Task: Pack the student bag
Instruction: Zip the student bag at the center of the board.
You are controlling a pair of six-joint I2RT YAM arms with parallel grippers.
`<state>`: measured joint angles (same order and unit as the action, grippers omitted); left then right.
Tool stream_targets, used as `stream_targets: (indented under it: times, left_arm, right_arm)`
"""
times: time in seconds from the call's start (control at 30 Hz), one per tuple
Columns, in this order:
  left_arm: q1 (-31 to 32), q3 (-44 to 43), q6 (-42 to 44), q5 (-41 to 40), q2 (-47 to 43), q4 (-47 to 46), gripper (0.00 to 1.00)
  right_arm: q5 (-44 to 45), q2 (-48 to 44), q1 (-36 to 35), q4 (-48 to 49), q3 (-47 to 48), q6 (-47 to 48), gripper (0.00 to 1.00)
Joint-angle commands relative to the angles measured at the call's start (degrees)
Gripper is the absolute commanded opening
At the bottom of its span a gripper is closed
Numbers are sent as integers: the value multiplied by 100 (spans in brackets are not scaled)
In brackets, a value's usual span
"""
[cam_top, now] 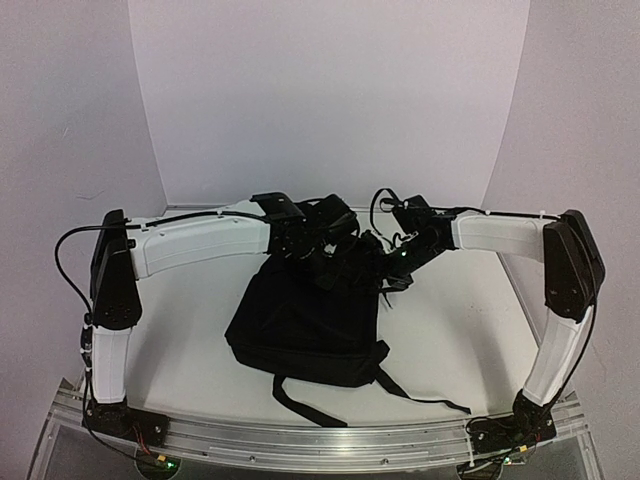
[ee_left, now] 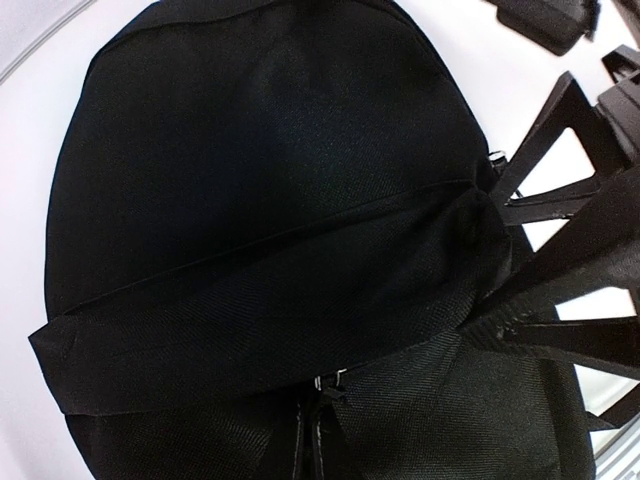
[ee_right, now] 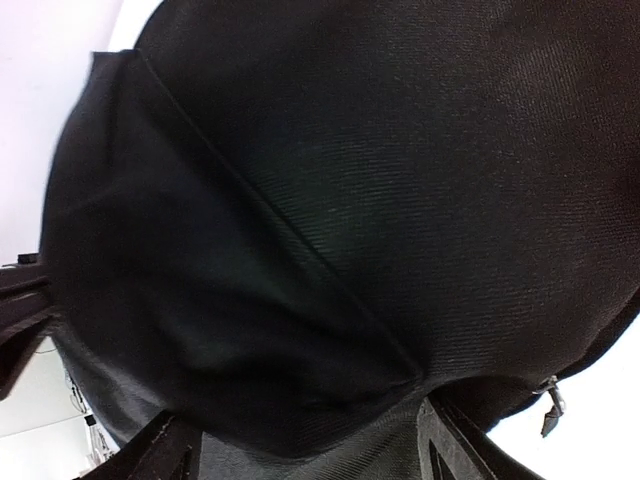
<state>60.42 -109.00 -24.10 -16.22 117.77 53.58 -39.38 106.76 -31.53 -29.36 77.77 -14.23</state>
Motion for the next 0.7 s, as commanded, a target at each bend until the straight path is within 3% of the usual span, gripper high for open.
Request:
stream_targets:
  times: [0.0, 0.1, 0.17, 0.27, 0.3, 0.67]
  left_arm:
    - [-43, 57, -56, -14, -508, -149, 0]
    - [-47, 46, -51, 27, -449, -146, 0]
    - [-55, 72, -51, 32, -439, -140, 0]
    - [-106, 184, -51, -4, -491, -121, 0]
    - [-129, 219, -51, -49, -509, -110, 0]
    - [-508, 752, -154, -529, -764, 368, 0]
  right_arm:
    - [-250, 141, -6, -169, 200, 108, 71]
    - [-917, 213, -16, -146, 324, 70, 59]
    - [-1053, 212, -16, -144, 385, 67, 44]
    - [-1020, 108, -9, -154, 397, 113, 8]
    - [-965, 62, -2, -156, 384, 121, 1]
    - [-70, -176, 312, -250, 79, 190, 0]
